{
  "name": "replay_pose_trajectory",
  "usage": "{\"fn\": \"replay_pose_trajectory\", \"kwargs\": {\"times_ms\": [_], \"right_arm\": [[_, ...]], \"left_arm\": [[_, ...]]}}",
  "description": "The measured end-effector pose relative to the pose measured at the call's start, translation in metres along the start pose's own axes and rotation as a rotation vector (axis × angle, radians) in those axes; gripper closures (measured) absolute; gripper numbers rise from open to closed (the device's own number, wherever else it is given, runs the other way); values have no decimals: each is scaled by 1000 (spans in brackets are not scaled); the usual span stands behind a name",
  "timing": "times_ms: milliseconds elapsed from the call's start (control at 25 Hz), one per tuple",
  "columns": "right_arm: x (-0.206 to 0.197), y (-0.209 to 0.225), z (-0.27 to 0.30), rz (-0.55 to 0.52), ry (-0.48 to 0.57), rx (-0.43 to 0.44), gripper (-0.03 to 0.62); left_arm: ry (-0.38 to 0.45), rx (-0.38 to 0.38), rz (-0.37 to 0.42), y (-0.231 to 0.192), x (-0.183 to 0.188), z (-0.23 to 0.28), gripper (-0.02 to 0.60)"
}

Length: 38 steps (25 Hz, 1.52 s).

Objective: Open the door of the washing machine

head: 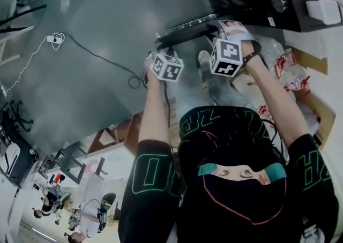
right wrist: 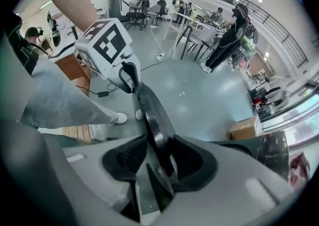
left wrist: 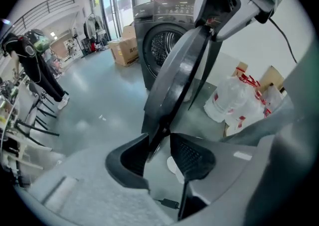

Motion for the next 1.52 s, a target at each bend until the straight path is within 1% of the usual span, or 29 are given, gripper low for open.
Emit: {"fn": "replay_pose_trajectory", "kwargs": {"times_ms": [80, 120, 160, 240, 320, 400, 440, 480, 520, 560, 600, 680, 800, 880, 960, 1040, 1120, 1240, 1440, 1520], "right_arm": [[-3, -2, 0, -20, 29, -11, 425], [-6, -4, -1, -15, 46, -17, 427], [-8, -3, -4, -2, 66, -29, 427], [-7, 4, -15, 52, 131, -70, 427], [-3, 13, -33, 161, 224, -97, 430], [0, 24, -55, 321, 327, -91, 433], [2, 32, -67, 402, 381, -88, 466], [3, 41, -80, 470, 435, -93, 526], [5, 52, -91, 521, 488, -108, 573], [5, 65, -102, 557, 540, -134, 591], [4, 77, -112, 586, 590, -163, 591], [0, 102, -132, 651, 688, -215, 591], [-13, 135, -171, 784, 845, -284, 591], [-20, 155, -199, 852, 929, -329, 591], [-20, 173, -231, 866, 1012, -364, 591], [-16, 187, -261, 847, 1076, -400, 591], [-20, 200, -282, 832, 1097, -461, 591], [-32, 213, -296, 836, 1076, -548, 591], [-34, 220, -314, 802, 1110, -603, 591], [-36, 227, -320, 797, 1116, -632, 591]], "left_arm": [[5, 67, -42, -1, -4, -7, 439], [15, 112, -78, -1, -6, -14, 439], [40, 157, -137, -4, -6, -23, 444], [124, 233, -296, -10, -3, -49, 523], [212, 283, -435, -12, 4, -81, 535], [284, 337, -565, -12, 11, -116, 556], [316, 371, -635, -15, 17, -132, 569], [353, 405, -702, -18, 25, -147, 569], [402, 434, -760, -20, 38, -161, 569], [465, 452, -804, -22, 55, -175, 571], [538, 460, -828, -23, 76, -188, 571], [681, 473, -826, -23, 120, -218, 571], [847, 510, -821, -26, 172, -279, 571], [963, 537, -782, -29, 200, -328, 571], [1072, 561, -734, -29, 221, -374, 571], [1147, 578, -691, -25, 234, -405, 571], [1176, 591, -647, -21, 242, -420, 571], [1191, 606, -607, -19, 248, -426, 571], [1214, 634, -560, -19, 257, -435, 571], [1220, 646, -552, -21, 261, -436, 571]]}}
Point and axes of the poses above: the fingertips, and each gripper's own axes: z forward along the fingers, y to its right, x out of its top, the point moved 2 cm from there along -z, backward along the fingers, and after that the axes turned 13 degrees about -z, right-handed, at the moved point
